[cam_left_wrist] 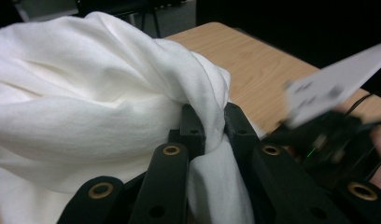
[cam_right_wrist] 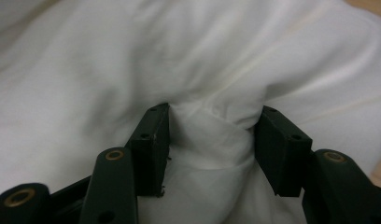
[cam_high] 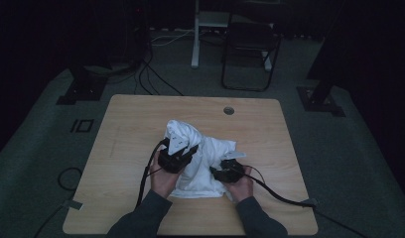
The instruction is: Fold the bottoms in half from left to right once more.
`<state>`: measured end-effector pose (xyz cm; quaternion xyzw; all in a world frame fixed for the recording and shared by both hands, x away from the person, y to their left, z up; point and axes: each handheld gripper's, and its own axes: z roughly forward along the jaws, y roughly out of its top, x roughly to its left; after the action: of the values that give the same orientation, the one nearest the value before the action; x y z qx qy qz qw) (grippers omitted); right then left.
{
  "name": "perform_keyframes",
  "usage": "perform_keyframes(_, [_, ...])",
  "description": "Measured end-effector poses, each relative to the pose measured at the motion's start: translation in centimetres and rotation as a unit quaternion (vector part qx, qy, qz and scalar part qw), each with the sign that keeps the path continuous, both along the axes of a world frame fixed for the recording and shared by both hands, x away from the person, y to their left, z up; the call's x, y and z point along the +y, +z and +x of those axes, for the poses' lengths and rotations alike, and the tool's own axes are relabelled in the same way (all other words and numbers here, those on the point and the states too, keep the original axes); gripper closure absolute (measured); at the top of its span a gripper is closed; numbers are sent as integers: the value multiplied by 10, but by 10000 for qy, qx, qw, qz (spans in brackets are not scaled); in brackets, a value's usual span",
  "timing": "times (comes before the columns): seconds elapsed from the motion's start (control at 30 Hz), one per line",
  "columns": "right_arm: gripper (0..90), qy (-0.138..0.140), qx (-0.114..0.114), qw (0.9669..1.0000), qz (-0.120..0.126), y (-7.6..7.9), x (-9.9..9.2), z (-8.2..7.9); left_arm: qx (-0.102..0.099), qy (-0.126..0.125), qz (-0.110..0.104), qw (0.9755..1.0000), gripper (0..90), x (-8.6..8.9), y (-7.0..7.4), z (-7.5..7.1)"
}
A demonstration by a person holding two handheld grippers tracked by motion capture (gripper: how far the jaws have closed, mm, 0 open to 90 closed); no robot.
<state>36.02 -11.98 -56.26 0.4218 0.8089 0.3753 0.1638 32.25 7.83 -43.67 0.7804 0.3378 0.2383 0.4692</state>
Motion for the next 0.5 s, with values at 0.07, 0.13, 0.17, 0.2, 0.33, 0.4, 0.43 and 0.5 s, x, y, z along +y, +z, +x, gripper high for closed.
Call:
perform_keyframes(0.07, [413, 352, 63, 9991, 207, -1, 18, 2, -68, -46, 103, 9999, 814, -9, -1, 0])
perform_keyframes(0.13, [398, 462, 166, 9980, 410, 1, 14, 2, -42, -112, 137, 9998, 814, -15, -6, 2])
perform_keyframes(0.17, [394, 423, 174, 9975, 547, 3, 7, 1, 2, -124, 144, 9998, 814, -18, -10, 2])
perform_keyframes(0.2, [402, 342, 133, 9969, 701, 5, -5, 0, 25, -149, 171, 9997, 814, -20, -14, 3])
perform_keyframes(0.33, [397, -125, -173, 9972, 715, 16, -45, -6, 170, -288, 201, 9992, 814, -33, -31, 2])
perform_keyframes(0.4, [385, -400, -313, 9939, 980, 28, -81, -9, 250, -526, 434, 9974, 813, -52, -50, -1])
perform_keyframes(0.43, [385, -400, -313, 9939, 980, 28, -81, -9, 250, -526, 434, 9974, 813, -52, -50, -1])
perform_keyframes(0.5, [370, -477, -463, 9915, 1114, 39, -96, -12, 421, -635, 525, 9957, 813, -64, -67, -1])
